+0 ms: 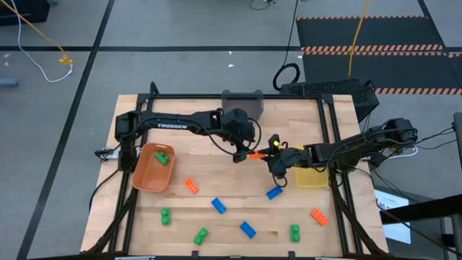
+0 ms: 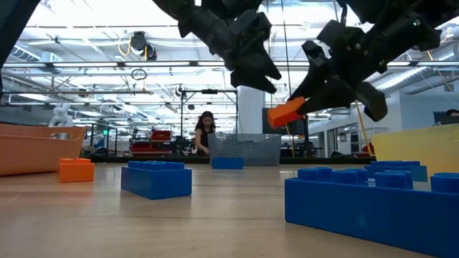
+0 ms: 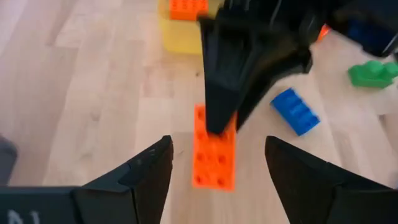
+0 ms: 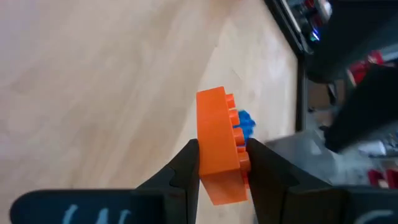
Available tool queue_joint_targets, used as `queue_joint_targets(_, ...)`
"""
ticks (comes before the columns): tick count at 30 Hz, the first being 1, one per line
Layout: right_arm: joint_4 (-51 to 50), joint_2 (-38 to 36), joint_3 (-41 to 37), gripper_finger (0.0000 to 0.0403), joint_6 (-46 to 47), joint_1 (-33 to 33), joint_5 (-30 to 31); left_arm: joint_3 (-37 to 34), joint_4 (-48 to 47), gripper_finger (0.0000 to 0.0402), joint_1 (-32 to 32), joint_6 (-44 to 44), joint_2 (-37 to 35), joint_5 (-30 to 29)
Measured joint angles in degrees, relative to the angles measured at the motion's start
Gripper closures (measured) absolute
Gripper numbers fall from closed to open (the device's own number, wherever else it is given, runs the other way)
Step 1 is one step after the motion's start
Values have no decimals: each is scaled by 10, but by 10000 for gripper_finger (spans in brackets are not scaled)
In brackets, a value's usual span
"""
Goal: Sort & place blocks by color
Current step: Put the orange game piece into the yellow bin
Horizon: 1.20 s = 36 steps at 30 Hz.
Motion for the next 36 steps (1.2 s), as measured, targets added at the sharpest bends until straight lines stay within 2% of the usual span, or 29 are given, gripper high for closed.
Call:
queue_joint_targets(4, -52, -20, 0, 317, 38, 9, 105, 0, -16, 149, 5, 5, 0, -44)
queue_joint_targets(7, -86, -52, 0, 317, 131, 22, 228, 0, -57, 157, 12, 15, -4, -106)
queue_joint_targets(10, -134, -91, 0, 312, 227, 26, 280, 0, -73, 169, 20, 23, -6, -169)
queue_joint_targets(15, -227, -154, 1, 309, 421, 32, 254, 0, -76, 188, 32, 16, -6, -184)
queue_joint_targets(21, -336, -223, 1, 309, 598, 53, 157, -10, -78, 211, 37, 18, -6, -184)
queue_joint_targets(25, -368, -276, 1, 309, 680, 68, 71, -25, -78, 223, 38, 21, -6, -184)
queue_joint_targets(30, -405, -338, 2, 309, 755, 82, 30, -34, -78, 231, 43, 30, -6, -184)
queue_joint_targets(36, -506, -405, 9, 308, 847, 84, -35, -34, -127, 233, 41, 20, -6, -184)
